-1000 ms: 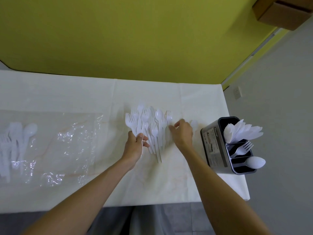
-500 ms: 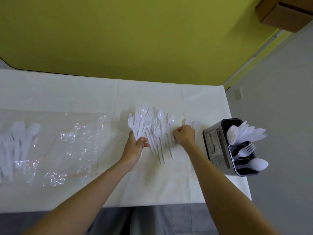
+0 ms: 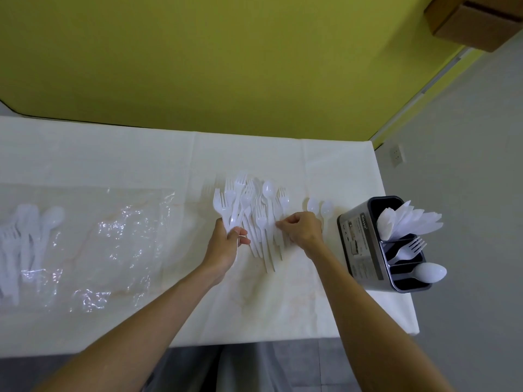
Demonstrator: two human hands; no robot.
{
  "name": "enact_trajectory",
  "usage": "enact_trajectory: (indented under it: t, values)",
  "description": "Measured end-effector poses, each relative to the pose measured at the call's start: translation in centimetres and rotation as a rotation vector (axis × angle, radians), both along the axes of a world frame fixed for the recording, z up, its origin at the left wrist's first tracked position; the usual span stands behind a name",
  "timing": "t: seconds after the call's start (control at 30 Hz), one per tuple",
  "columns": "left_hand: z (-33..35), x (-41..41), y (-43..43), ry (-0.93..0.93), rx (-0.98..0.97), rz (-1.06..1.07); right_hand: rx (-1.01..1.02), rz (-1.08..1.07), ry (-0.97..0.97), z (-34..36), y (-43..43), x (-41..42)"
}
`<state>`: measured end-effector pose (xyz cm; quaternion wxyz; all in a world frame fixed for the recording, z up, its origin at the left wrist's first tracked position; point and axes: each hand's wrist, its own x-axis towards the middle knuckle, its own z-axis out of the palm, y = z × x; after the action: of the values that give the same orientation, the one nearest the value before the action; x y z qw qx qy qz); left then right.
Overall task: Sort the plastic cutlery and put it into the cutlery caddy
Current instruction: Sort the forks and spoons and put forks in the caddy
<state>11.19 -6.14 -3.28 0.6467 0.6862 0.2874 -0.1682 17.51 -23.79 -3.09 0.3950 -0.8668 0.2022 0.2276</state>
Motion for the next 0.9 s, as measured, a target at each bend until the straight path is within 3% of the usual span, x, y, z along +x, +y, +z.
enact_trajectory:
  t: [0.2, 0.67, 0.77, 0.9]
  values:
    - [0.2, 0.0, -0.1, -0.002, 0.007, -0.013, -0.136, -0.024, -0.166, 0.6, 0.7, 1.6]
    - [0.2, 0.1, -0.3, -0.002, 0.030, -0.059, -0.312, 0.091, -0.062, 1.2, 1.3, 2.2]
    - [0.6, 0.2, -0.4, -0.013, 0.004, -0.051, -0.193, -0.031, -0.069, 1.9, 0.7, 2.0]
    - [0.8, 0.6, -0.7, -0.030, -0.035, -0.046, 0.191, -0.242, -0.072, 2.0, 0.6, 2.2]
